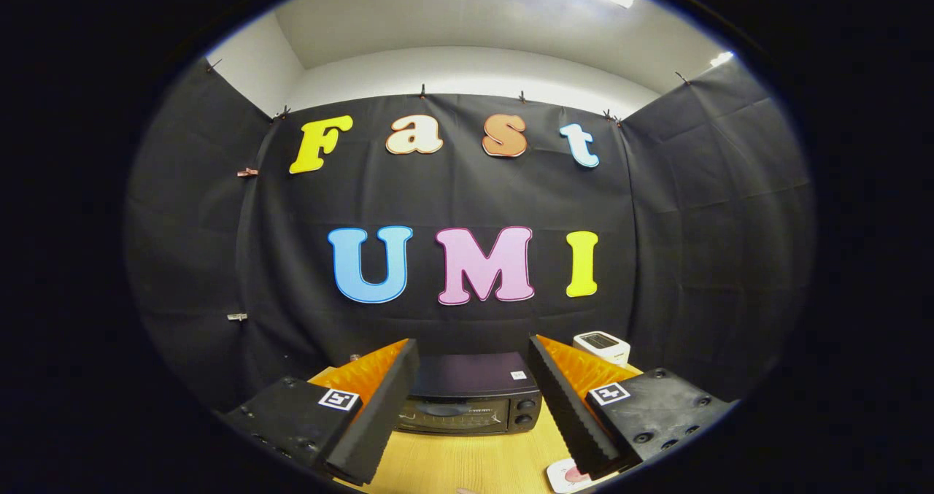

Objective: Open the toaster oven, put the food inside, and close the toaster oven door.

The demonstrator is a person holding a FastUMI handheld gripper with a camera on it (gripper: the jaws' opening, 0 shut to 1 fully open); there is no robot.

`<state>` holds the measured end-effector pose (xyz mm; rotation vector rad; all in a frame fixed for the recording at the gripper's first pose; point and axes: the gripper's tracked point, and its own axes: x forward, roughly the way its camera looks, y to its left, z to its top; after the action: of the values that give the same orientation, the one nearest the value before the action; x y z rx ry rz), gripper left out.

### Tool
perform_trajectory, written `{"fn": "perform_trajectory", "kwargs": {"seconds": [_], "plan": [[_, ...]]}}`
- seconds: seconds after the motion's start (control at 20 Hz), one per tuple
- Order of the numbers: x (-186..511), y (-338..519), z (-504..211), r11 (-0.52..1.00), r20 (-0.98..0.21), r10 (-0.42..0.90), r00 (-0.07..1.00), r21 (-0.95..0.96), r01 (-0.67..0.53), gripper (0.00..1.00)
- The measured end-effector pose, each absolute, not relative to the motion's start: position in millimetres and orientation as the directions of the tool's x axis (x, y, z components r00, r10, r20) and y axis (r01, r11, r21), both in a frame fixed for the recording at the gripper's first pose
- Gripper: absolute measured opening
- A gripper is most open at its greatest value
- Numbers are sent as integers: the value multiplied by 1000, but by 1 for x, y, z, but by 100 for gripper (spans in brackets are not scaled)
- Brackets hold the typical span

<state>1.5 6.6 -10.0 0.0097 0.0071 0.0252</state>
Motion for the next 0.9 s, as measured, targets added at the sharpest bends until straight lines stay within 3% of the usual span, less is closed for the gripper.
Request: {"fn": "perform_trajectory", "kwargs": {"seconds": [0.35,0.9], "plan": [[12,11,-22,998,-44,49,998,35,-48,98],[102,44,-126,990,-242,135,961,70,-122,98]]}}
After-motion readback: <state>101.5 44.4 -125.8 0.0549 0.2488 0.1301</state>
